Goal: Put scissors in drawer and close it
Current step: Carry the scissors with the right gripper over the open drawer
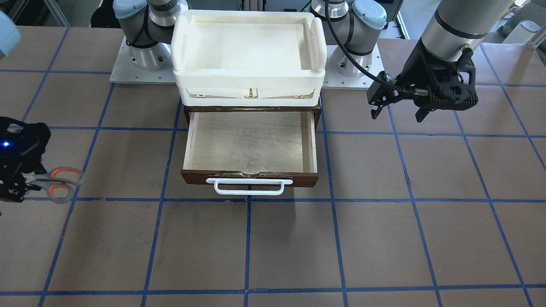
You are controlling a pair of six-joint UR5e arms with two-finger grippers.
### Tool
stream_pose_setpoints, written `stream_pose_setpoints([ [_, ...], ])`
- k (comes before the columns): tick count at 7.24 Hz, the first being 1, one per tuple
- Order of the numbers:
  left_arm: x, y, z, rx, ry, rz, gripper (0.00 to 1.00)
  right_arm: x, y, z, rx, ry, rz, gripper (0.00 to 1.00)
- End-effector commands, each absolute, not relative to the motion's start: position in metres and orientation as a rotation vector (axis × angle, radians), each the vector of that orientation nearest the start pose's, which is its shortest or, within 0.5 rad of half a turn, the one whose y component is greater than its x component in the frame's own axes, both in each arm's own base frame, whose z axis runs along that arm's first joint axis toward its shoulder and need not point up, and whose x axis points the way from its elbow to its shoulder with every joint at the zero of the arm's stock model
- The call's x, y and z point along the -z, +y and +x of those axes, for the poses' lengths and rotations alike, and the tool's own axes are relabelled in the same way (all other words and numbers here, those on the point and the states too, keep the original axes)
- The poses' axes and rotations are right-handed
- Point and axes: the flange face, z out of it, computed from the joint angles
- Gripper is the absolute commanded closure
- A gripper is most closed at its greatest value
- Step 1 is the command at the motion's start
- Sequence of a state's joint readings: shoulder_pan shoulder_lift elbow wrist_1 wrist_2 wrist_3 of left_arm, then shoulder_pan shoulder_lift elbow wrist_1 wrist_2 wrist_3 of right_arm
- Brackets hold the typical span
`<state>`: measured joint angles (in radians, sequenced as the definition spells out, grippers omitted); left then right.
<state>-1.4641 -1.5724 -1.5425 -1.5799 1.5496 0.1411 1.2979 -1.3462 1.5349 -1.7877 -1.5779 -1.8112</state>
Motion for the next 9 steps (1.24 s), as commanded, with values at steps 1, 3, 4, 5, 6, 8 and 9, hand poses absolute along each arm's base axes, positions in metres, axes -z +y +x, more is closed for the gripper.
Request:
stream_pose_setpoints([
  [1, -0.501, -0.507, -0.082, 0.033, 3.160, 0.054, 0.00, -0.436, -0.575, 0.090, 0.076, 2.222, -2.224, 0.82],
  [3, -0.501, -0.506, -0.082, 0.035, 3.158, 0.054, 0.00, -0.438, -0.551, 0.186, 0.084, 2.246, -2.184, 0.82],
  [4, -0.501, -0.506, -0.082, 0.035, 3.158, 0.054, 0.00, -0.437, -0.533, 0.239, 0.096, 2.275, -2.145, 0.82],
  [5, -0.501, -0.506, -0.082, 0.035, 3.158, 0.054, 0.00, -0.435, -0.512, 0.285, 0.099, 2.295, -2.115, 0.82],
  [6, -0.500, -0.507, -0.081, 0.033, 3.158, 0.054, 0.00, -0.431, -0.503, 0.306, 0.109, 2.276, -2.136, 0.81],
  [8, -0.500, -0.507, -0.081, 0.033, 3.158, 0.054, 0.00, -0.408, -0.486, 0.350, 0.065, 2.264, -2.102, 0.80],
  [9, -0.501, -0.506, -0.082, 0.035, 3.158, 0.054, 0.00, -0.394, -0.491, 0.368, 0.115, 2.266, -2.112, 0.80],
])
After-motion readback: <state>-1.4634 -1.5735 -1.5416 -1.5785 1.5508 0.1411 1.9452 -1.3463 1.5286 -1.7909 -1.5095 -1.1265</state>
